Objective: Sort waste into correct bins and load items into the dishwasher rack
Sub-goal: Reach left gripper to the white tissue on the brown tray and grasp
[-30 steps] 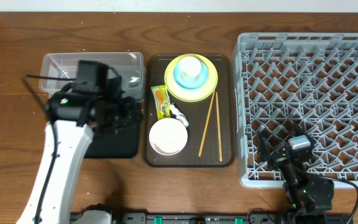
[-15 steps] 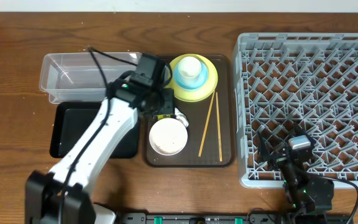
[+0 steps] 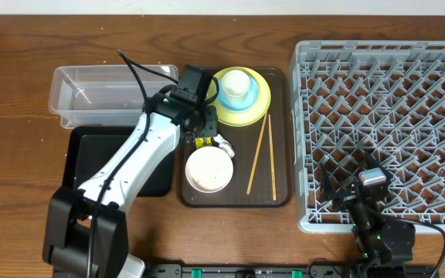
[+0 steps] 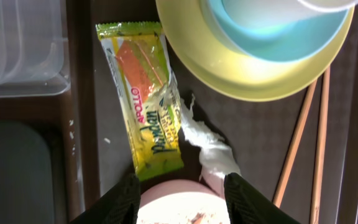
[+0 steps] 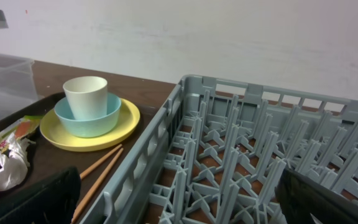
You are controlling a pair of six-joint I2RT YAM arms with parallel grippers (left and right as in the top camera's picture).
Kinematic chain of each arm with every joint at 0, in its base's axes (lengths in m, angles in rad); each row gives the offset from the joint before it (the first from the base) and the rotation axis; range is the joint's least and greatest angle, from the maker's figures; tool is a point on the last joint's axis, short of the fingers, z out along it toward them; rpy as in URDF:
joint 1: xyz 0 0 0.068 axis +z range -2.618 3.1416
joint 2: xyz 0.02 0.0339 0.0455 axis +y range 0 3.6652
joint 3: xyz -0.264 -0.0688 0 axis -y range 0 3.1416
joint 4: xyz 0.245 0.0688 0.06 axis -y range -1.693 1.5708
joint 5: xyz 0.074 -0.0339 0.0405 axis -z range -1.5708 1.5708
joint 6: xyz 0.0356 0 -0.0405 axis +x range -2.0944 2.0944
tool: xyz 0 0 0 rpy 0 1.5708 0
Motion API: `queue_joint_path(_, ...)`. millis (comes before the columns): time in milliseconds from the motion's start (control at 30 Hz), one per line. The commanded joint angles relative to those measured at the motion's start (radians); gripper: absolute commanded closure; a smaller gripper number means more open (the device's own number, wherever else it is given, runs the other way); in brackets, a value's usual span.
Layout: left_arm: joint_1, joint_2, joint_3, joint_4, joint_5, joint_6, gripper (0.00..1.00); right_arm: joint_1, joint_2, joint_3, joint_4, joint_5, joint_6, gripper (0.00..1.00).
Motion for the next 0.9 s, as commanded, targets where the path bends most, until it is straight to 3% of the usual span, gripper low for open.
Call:
queue_joint_path(0,-0.003,0.037,0.007,0.014,-0.02,-0.032,0.52,-0.013,-0.005,-0.002,-0.003,-0.004,0.013,0.01)
queue_joint_path(867,-0.075,0.249,0.006,0.118,-0.036,-0.032,0.46,-0.013,-0.005,-0.002,-0.003,-0.004,0.013,0.01)
